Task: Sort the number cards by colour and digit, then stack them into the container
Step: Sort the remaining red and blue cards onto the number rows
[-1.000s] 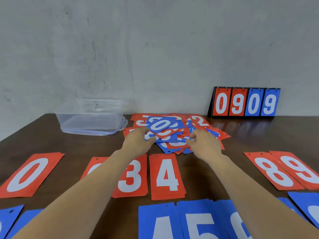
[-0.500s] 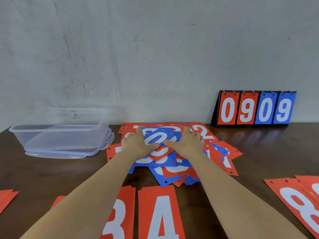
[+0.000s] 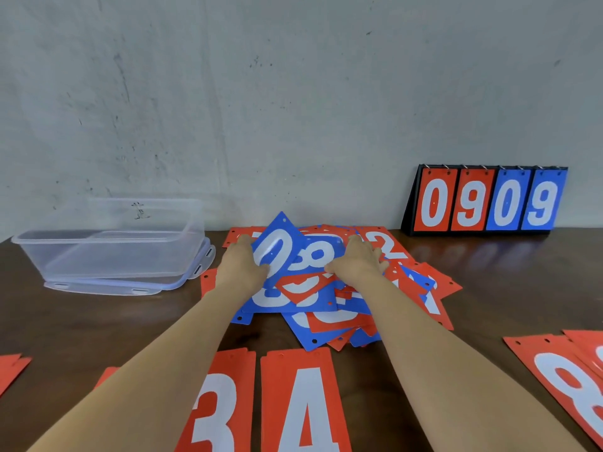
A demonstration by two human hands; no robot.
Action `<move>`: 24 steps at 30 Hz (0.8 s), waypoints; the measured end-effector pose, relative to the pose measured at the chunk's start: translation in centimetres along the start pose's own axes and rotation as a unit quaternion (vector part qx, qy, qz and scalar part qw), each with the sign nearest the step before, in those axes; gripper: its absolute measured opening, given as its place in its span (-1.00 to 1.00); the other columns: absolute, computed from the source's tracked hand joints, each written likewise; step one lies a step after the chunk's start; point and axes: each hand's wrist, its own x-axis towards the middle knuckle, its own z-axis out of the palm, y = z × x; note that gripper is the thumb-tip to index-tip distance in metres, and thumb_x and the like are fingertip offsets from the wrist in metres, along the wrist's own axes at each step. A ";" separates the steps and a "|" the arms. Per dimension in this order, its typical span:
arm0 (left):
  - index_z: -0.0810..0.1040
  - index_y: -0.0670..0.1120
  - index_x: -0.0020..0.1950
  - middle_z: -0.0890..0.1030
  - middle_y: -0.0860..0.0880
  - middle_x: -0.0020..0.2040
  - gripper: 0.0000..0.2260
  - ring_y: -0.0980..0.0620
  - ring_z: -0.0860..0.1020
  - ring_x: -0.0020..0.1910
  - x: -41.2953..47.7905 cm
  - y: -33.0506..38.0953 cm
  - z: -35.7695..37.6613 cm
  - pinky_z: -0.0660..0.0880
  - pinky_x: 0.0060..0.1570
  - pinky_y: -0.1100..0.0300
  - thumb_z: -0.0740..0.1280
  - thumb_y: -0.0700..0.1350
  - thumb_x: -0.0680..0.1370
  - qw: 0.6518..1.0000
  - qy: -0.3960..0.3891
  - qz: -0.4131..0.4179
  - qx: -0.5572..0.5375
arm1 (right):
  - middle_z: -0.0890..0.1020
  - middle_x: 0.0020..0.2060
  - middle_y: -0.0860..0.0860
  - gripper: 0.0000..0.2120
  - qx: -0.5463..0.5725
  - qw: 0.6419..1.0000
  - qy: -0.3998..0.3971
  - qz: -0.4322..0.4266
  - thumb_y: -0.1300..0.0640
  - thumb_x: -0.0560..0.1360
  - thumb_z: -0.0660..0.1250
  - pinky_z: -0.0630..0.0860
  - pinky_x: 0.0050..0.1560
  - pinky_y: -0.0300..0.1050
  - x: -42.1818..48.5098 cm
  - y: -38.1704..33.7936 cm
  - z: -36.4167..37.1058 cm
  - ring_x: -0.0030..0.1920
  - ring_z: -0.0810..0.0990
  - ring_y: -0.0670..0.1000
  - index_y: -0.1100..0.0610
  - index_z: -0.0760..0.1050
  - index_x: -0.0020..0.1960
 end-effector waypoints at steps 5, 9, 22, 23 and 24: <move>0.38 -0.19 0.32 0.58 -0.14 0.10 -0.73 0.04 0.49 -0.20 -0.2 -0.3 -1.1 0.34 -0.43 0.30 0.22 -0.19 0.63 0.994 0.072 -0.002 -0.080 | 0.54 0.11 0.02 -0.73 0.017 0.996 0.089 -0.020 0.10 0.51 0.35 0.25 0.21 0.02 0.2 1.0 0.1 0.20 0.44 0.09 0.06 0.43 0.19; 0.44 -0.20 0.28 0.60 -0.15 0.17 -0.75 0.02 0.51 -0.10 -0.4 -0.2 -1.8 0.31 -0.43 0.36 0.25 -0.19 0.61 0.987 0.093 -0.019 -0.127 | 0.54 -0.18 0.00 -0.95 0.076 0.987 0.133 -0.044 0.15 0.54 0.28 0.37 0.05 0.00 -0.1 2.1 -0.9 -0.10 0.51 0.08 0.11 0.49 -0.08; 0.50 -0.11 0.06 0.57 0.03 -0.13 -0.88 -0.01 0.55 -0.10 -5.6 1.9 -6.1 0.47 -0.26 0.26 0.36 -0.22 0.54 0.962 0.074 -0.041 -0.261 | 0.62 -0.10 0.10 -0.94 0.229 0.956 0.109 -0.149 0.26 0.59 0.16 0.53 -0.28 -0.10 -4.1 1.8 -6.9 -0.29 0.66 0.02 0.17 0.34 0.06; 0.49 -0.11 0.08 0.55 0.06 -0.16 -0.86 -0.01 0.54 -0.10 -6.2 2.0 -6.5 0.48 -0.24 0.23 0.36 -0.23 0.54 0.961 0.073 -0.041 -0.263 | 0.63 -0.08 0.11 -0.92 0.241 0.952 0.108 -0.154 0.26 0.58 0.18 0.56 -0.25 -0.08 -4.5 1.6 -7.0 -0.27 0.67 0.02 0.17 0.35 0.07; 0.47 -0.11 0.09 0.53 0.08 -0.17 -0.84 -0.01 0.55 -0.10 -6.8 2.1 -6.8 0.51 -0.20 0.19 0.35 -0.25 0.54 0.959 0.070 -0.040 -0.272 | 0.65 -0.07 0.10 -0.90 0.251 0.949 0.109 -0.156 0.26 0.57 0.22 0.59 -0.19 -0.03 -5.0 1.5 -7.1 -0.24 0.67 0.03 0.17 0.38 0.07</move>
